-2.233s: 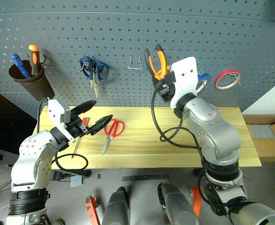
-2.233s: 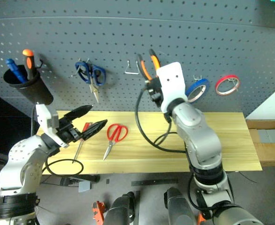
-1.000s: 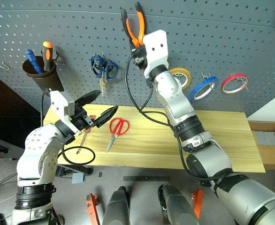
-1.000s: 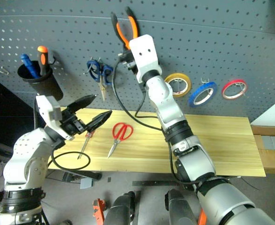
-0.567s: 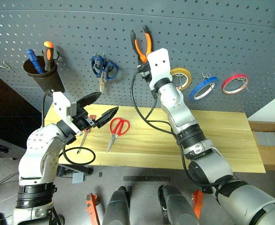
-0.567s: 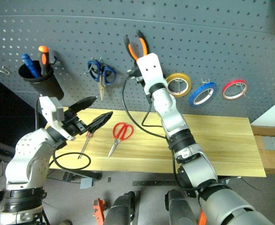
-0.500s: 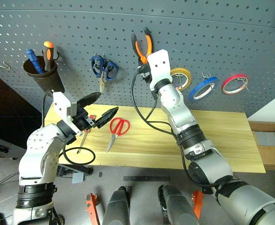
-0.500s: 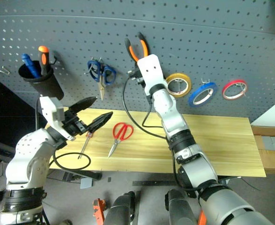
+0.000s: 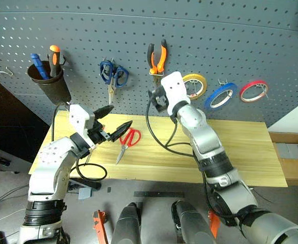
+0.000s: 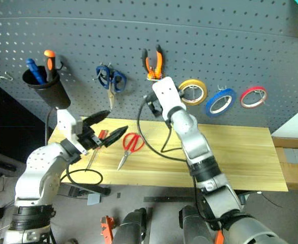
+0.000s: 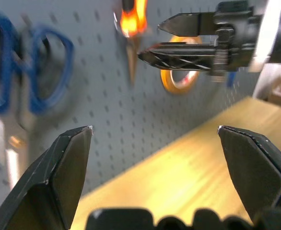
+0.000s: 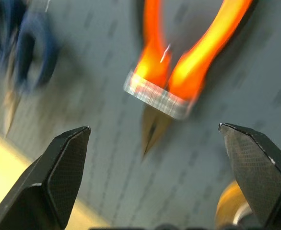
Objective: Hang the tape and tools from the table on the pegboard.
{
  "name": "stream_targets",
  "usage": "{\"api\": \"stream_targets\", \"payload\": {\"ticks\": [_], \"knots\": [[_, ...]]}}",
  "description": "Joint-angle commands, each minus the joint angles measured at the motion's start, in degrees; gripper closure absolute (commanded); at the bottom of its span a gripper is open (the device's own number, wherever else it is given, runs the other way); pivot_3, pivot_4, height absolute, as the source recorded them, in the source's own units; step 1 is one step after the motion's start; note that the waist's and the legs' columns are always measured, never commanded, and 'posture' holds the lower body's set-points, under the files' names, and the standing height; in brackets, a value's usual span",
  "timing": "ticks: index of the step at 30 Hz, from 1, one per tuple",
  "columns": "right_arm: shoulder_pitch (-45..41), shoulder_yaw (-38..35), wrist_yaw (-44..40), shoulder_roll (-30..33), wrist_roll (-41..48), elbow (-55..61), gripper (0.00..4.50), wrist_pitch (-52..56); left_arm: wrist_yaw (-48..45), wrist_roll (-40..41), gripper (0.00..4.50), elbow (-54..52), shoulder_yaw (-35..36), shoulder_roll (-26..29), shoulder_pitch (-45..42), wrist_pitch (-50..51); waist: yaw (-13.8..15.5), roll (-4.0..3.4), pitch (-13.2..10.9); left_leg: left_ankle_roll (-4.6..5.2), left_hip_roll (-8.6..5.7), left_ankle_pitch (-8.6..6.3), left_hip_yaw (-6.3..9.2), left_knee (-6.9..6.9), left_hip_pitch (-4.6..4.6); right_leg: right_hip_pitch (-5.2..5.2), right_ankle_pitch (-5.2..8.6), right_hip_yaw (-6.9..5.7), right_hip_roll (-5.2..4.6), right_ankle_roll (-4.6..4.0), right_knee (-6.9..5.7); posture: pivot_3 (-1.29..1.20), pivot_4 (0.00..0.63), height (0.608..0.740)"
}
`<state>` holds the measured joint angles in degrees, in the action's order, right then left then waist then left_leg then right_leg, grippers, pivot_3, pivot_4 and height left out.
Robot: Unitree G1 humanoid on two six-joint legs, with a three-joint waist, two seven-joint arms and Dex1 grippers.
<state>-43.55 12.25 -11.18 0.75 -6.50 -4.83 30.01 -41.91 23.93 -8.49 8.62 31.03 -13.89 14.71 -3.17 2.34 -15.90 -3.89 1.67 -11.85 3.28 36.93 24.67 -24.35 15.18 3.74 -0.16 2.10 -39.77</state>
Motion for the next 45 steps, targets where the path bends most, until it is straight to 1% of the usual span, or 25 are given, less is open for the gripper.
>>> {"api": "stream_targets", "payload": {"ticks": [1, 4, 6, 8, 10, 17, 22, 30, 33, 40, 41, 42, 44, 45], "knots": [[3.2, 0.9, -4.6, 1.0, 2.9, 10.9, 0.05, 9.5, 2.9, -3.4, 0.00, -0.2, -2.9, -0.4, 1.2, 2.6, 0.0, 0.00, 0.0, 0.00, 0.00, 0.00, 0.00, 0.01, 0.00, 0.00, 0.00, 0.00, 0.00, 0.00, 0.00, -0.03, 0.209, 0.740], [6.4, 1.7, -7.4, 2.4, 5.1, 18.2, 0.05, 16.2, 9.1, -7.3, 0.00, 1.6, -5.2, -0.7, 0.6, 9.8, -0.1, 0.00, 0.0, 0.00, -0.01, 0.00, 0.01, 0.06, 0.00, 0.00, 0.00, 0.01, 0.00, 0.01, -0.07, -0.04, 0.215, 0.740], [8.4, 2.9, -9.8, 3.9, 6.8, 22.6, 0.05, 20.6, 12.6, -8.6, 0.00, 3.7, -5.4, -1.7, -0.5, 13.8, -0.1, 0.00, 0.0, 0.01, 0.00, 0.00, 0.04, 0.07, -0.03, 0.01, 0.01, 0.00, 0.04, 0.02, -0.11, -0.04, 0.216, 0.740], [10.4, 5.1, -13.2, 6.4, 9.2, 26.5, 0.05, 25.2, 16.8, -11.6, 0.00, 7.1, -6.5, -2.1, -2.5, 19.1, -0.2, 0.02, 0.0, 0.01, 0.00, 0.00, 0.06, 0.06, -0.04, 0.02, 0.01, -0.02, 0.05, 0.02, -0.12, -0.05, 0.224, 0.740], [12.2, 6.9, -15.0, 8.2, 10.8, 29.2, 0.05, 28.2, 18.9, -14.0, 0.00, 11.2, -8.3, -2.3, -4.8, 23.7, -0.2, 0.02, 0.0, 0.01, -0.01, 0.00, 0.09, 0.07, -0.05, 0.03, 0.02, -0.04, 0.08, 0.03, -0.12, -0.06, 0.228, 0.740], [13.4, 10.1, -16.2, 9.9, 14.9, 34.6, 0.05, 34.0, 19.6, -17.7, 0.00, 23.1, -12.1, -5.0, -11.7, 25.8, -0.3, 0.02, 0.0, 0.01, -0.02, 0.00, 0.11, 0.08, -0.05, 0.06, 0.02, -0.06, 0.07, 0.03, -0.11, -0.08, 0.241, 0.740], [13.2, 13.1, -16.5, 11.8, 15.6, 35.8, 0.05, 33.8, 18.7, -19.2, 0.00, 30.3, -14.1, -6.5, -14.9, 25.2, -0.6, 0.02, 0.0, 0.01, -0.03, 0.00, 0.11, 0.08, -0.05, 0.06, 0.02, -0.06, 0.07, 0.03, -0.09, -0.09, 0.246, 0.740], [12.9, 14.0, -15.6, 12.5, 15.3, 35.9, 0.05, 32.9, 17.7, -20.2, 0.00, 35.1, -14.4, -7.9, -15.9, 23.3, -0.8, 0.02, 0.0, 0.00, -0.03, 0.00, 0.13, 0.08, -0.06, 0.08, 0.02, -0.06, 0.06, 0.04, -0.08, -0.11, 0.251, 0.740], [13.0, 13.8, -15.5, 12.9, 15.3, 36.0, 0.00, 32.8, 17.2, -20.5, 0.52, 35.3, -14.6, -7.8, -15.4, 22.2, -0.9, 0.02, 0.0, 0.00, -0.03, 0.00, 0.13, 0.08, -0.07, 0.09, 0.02, -0.06, 0.06, 0.04, -0.08, -0.11, 0.251, 0.740], [13.0, 13.0, -15.9, 14.4, 15.4, 35.6, 0.00, 32.0, 17.2, -21.0, 2.80, 34.9, -13.8, -7.4, -14.1, 19.3, -1.2, 0.02, 0.0, 0.00, -0.03, 0.00, 0.12, 0.07, -0.08, 0.12, 0.03, -0.06, 0.05, 0.04, -0.06, -0.11, 0.241, 0.740], [13.0, 12.8, -16.0, 14.7, 15.4, 35.5, 0.00, 31.9, 17.3, -20.9, 3.18, 34.7, -13.4, -7.3, -13.9, 19.0, -1.2, 0.02, 0.0, 0.00, -0.03, 0.00, 0.13, 0.08, -0.08, 0.12, 0.03, -0.06, 0.05, 0.04, -0.06, -0.11, 0.239, 0.740], [12.9, 12.6, -16.1, 15.0, 15.5, 35.5, 0.00, 31.8, 17.5, -20.8, 3.41, 34.4, -13.0, -7.4, -13.7, 18.5, -1.3, 0.02, 0.0, 0.00, -0.03, 0.00, 0.13, 0.07, -0.08, 0.12, 0.03, -0.06, 0.05, 0.04, -0.06, -0.11, 0.238, 0.740], [12.7, 12.2, -16.2, 15.4, 15.6, 35.4, 0.00, 31.6, 17.9, -20.3, 3.42, 33.4, -12.0, -7.7, -13.1, 17.3, -1.5, 0.02, 0.0, 0.00, -0.03, 0.00, 0.12, 0.07, -0.09, 0.12, 0.03, -0.06, 0.05, 0.04, -0.06, -0.11, 0.237, 0.740], [12.6, 11.7, -16.4, 15.8, 15.7, 35.5, 0.00, 31.6, 18.4, -19.8, 3.42, 32.2, -10.9, -8.1, -12.3, 15.2, -1.6, 0.02, 0.0, 0.00, -0.03, 0.00, 0.13, 0.07, -0.09, 0.12, 0.03, -0.06, 0.05, 0.04, -0.06, -0.11, 0.236, 0.740]]}}
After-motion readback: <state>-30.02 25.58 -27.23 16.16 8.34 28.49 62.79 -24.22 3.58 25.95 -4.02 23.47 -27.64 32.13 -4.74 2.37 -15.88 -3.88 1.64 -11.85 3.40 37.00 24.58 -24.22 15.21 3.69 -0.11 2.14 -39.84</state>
